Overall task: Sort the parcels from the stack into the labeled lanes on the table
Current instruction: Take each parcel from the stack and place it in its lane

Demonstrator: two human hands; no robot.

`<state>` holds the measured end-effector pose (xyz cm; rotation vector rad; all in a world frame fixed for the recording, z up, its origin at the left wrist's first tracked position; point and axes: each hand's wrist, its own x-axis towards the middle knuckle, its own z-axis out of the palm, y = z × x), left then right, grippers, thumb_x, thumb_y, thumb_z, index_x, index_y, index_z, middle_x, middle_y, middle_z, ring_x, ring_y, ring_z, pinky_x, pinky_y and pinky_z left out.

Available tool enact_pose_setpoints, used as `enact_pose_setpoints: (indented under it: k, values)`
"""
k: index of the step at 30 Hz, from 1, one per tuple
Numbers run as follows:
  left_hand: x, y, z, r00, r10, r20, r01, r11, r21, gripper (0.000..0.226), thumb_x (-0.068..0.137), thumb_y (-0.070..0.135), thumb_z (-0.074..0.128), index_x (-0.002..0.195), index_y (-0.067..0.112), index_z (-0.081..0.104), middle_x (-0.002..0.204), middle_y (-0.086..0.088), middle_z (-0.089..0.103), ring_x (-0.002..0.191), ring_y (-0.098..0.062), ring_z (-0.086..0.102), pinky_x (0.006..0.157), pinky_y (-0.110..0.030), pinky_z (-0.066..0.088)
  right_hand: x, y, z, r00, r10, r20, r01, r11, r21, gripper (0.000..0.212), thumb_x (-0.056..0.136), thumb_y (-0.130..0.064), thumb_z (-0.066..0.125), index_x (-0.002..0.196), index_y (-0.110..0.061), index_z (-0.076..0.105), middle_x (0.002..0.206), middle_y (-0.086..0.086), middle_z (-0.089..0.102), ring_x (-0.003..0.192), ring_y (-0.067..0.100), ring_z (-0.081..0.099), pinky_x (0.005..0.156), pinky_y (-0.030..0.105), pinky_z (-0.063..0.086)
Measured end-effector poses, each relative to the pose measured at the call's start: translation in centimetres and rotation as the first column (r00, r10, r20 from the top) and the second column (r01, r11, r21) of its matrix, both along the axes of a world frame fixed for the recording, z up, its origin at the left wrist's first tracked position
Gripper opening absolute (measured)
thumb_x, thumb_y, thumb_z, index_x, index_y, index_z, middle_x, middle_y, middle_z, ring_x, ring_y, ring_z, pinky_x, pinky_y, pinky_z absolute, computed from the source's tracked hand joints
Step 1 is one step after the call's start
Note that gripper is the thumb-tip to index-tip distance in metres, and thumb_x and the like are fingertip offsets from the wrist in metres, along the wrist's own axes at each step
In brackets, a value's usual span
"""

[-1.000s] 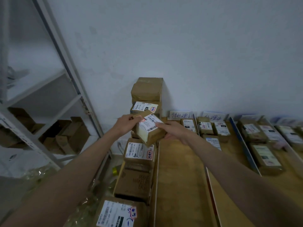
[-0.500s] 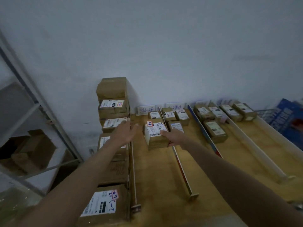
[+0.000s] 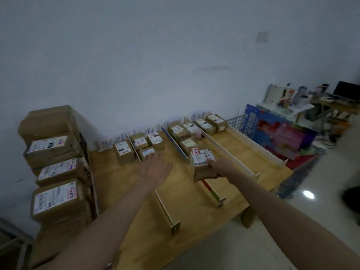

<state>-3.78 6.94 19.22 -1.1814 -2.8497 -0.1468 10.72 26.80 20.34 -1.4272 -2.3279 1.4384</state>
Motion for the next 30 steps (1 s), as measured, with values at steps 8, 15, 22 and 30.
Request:
enact_pose_setpoints:
  k: [8,15,22,30]
  values:
    - [5.9,12.2,-1.7,0.998,-0.058,0.016,0.058,0.998,0.023,0.055,0.101,0.052,0.031,0.138,0.015,0.048,0.136,-0.007,0.052,0.127,-0.025,0.048,0.108,-0.038,0.035,7.1,11.2,-1.2,0.999,-0.036,0.021,0.035,0.998,0.057,0.057,0.099,-0.045,0.05,0.135,-0.001,0.051,0.124,0.014,0.059,0.11,0.026,0.059,0.089,0.034,0.05]
    - [9.6,20.8,-3.9,0.998,-0.036,0.042,0.037,0.999,-0.015,0.056,0.1,0.051,0.034,0.139,0.013,0.046,0.142,-0.007,0.047,0.131,-0.024,0.043,0.11,-0.037,0.034,10.8,20.5,-3.5,0.999,-0.011,0.046,0.011,1.0,-0.003,0.055,0.1,-0.046,0.05,0.129,0.0,0.054,0.114,0.011,0.061,0.102,0.022,0.06,0.089,0.034,0.052]
    - [9.0,27.2,-4.9,0.999,-0.02,0.028,0.023,0.997,-0.074,0.06,0.101,0.053,0.029,0.144,0.013,0.041,0.143,-0.008,0.047,0.13,-0.026,0.045,0.11,-0.039,0.033,10.9,26.7,-5.0,0.998,0.005,0.061,-0.006,1.0,0.011,0.062,0.098,-0.051,0.049,0.127,0.004,0.056,0.12,0.014,0.061,0.106,0.026,0.06,0.082,0.034,0.048]
    - [3.9,35.9,-7.4,1.0,0.014,0.005,-0.014,0.998,-0.061,0.056,0.101,0.049,0.031,0.139,0.01,0.045,0.14,-0.009,0.047,0.128,-0.026,0.045,0.11,-0.04,0.034,5.5,35.0,-7.2,0.993,0.068,0.092,-0.077,0.993,0.093,0.059,0.101,-0.048,0.045,0.124,0.005,0.059,0.111,0.012,0.061,0.1,0.025,0.058,0.082,0.034,0.046]
